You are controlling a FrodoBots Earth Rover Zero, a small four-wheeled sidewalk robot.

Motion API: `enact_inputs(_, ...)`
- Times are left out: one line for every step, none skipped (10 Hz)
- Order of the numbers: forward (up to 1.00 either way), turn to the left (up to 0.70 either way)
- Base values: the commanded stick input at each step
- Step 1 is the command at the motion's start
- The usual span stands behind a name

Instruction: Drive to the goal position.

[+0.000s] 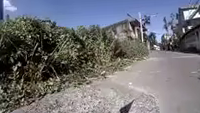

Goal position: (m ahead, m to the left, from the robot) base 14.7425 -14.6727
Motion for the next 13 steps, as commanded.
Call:
enact_inputs(0.42, 0.00)
enact_inputs(0.53, 0.00)
enact_inputs(0.59, 0.00)
enact_inputs(0.59, 0.00)
enact_inputs(0.60, 0.00)
enact_inputs(0.60, 0.00)
enact_inputs(0.60, 0.00)
enact_inputs(0.60, 0.00)
enact_inputs(0.60, 0.00)
enact_inputs(0.60, 0.00)
enact_inputs(0.60, 0.00)
enact_inputs(0.60, -0.01)
enact_inputs(0.60, -0.15)
